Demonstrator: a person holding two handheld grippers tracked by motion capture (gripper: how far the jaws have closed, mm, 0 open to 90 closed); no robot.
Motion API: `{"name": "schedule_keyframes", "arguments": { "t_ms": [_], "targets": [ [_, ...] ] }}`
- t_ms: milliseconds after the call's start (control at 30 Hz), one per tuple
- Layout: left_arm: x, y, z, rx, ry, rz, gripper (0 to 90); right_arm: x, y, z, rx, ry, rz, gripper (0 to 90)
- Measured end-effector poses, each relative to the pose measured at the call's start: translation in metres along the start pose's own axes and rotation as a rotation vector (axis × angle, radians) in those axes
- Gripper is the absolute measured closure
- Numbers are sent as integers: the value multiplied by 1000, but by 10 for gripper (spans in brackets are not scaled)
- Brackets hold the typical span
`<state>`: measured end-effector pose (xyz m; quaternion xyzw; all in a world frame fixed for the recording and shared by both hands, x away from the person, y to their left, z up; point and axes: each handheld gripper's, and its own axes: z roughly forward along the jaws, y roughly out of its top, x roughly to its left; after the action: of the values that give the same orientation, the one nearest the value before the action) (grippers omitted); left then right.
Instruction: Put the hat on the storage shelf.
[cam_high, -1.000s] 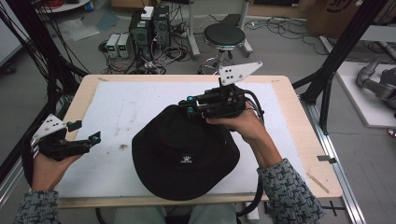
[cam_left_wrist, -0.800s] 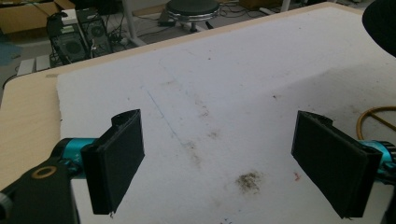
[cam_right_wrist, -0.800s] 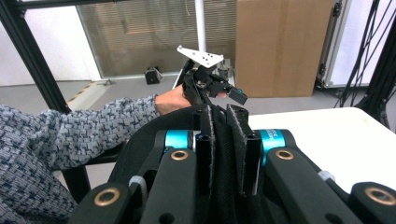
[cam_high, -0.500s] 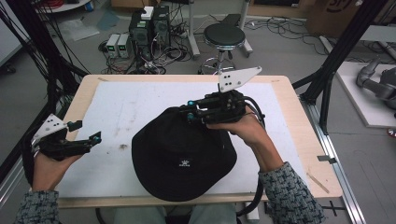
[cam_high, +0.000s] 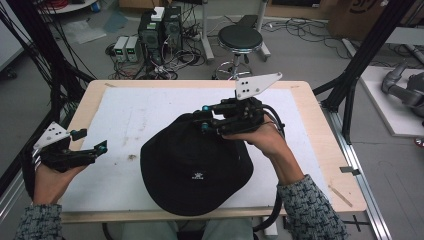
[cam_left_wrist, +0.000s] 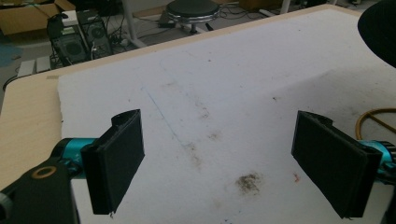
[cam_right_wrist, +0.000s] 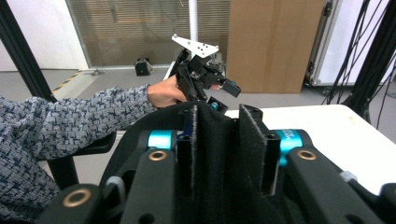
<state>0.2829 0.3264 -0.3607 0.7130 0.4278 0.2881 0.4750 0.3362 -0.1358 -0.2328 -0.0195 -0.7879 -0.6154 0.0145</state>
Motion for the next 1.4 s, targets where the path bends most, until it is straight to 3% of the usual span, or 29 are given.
{"name": "schedule_keyframes", "arguments": {
  "t_ms": [167,367,567,933,1100,1133,1400],
  "targets": [
    [-1,0,1,0,-2,1,173,0,0,-3,-13,-16,6,582],
    [-1,1,2,-3,-6,0,172,2,1,-9,-41,-29,11,531],
    [-2,2,5,-3,-12,3,172,2,-3,-23,-87,-72,50,443],
    [-4,6,13,-1,-28,9,172,-2,-11,-43,-132,-145,82,403],
    [-5,7,17,-3,-34,7,172,-5,-20,-52,-131,-207,112,374],
    [-5,8,18,-2,-36,8,172,-5,-24,-55,-124,-249,117,363],
    [-8,11,26,-1,-52,13,172,-8,-36,-67,-135,-351,144,285]
  ]
}}
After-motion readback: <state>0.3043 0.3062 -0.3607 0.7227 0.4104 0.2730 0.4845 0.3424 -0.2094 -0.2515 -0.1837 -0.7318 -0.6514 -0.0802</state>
